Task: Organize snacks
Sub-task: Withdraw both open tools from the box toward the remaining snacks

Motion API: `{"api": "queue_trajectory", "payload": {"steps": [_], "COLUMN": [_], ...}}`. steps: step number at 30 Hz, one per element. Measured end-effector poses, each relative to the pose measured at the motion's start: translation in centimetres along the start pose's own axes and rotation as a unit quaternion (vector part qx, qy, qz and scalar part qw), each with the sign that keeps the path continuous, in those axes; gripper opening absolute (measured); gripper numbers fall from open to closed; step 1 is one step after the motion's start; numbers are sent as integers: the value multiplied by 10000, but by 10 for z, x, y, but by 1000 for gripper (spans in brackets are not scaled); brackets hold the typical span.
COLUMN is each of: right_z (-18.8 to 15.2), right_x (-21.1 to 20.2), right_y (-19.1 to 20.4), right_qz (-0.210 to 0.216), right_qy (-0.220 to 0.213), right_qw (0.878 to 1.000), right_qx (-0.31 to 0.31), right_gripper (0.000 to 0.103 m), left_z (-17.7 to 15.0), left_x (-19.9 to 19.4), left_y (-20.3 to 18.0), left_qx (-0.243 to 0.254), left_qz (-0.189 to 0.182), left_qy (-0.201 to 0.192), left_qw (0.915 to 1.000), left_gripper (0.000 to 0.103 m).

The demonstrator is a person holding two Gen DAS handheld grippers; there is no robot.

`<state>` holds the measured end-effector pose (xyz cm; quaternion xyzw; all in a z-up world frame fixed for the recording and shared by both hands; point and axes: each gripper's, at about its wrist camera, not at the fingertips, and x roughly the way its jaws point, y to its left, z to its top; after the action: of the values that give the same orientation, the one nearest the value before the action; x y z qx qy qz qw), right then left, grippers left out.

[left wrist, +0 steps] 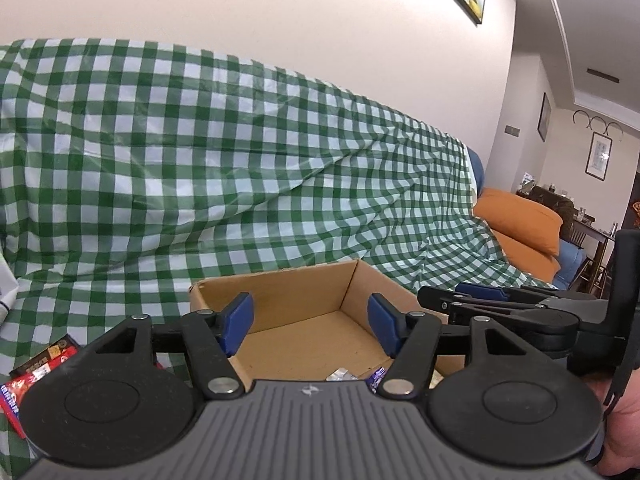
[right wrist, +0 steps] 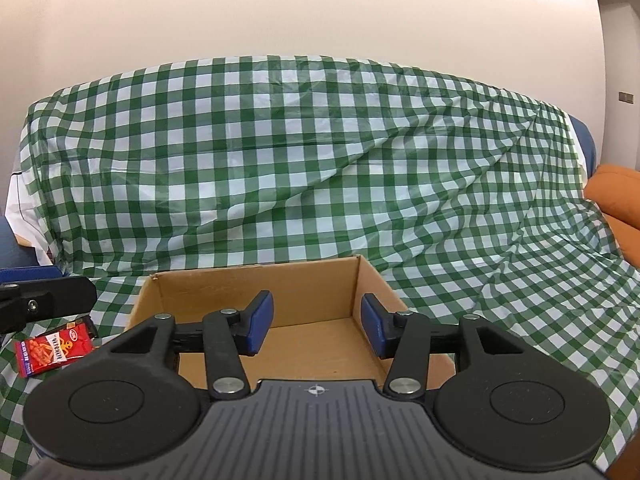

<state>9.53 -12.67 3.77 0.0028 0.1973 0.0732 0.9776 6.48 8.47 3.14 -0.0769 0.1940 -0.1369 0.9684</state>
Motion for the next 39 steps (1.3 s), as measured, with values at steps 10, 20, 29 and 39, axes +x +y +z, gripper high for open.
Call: {"api": "queue_trajectory", "payload": {"steps": [10, 20, 29, 39], "right_z": [-1, 0, 1, -1], "right_x": [3, 3, 11, 20], "right_y": [8, 12, 2, 15], "right_qz": [84, 293, 453, 753], "right_qy": [49, 65, 223, 449], "right_qw": [9999, 9995, 9977, 9954], "right_qx": [48, 138, 446, 382], "right_gripper": [51, 47, 41, 37], "left_z": [2, 10, 19, -21], "left_x": [-2, -40, -28, 44], "left_y": [11, 137, 218, 231], "left_qx": [109, -2209, -2881, -981], "left_qz": [319, 1922, 2873, 2941], "left_qy": [112, -191, 594, 2105], "left_qw": [9994, 9560, 9115, 9271], "left_gripper": [23, 22, 22, 75]}}
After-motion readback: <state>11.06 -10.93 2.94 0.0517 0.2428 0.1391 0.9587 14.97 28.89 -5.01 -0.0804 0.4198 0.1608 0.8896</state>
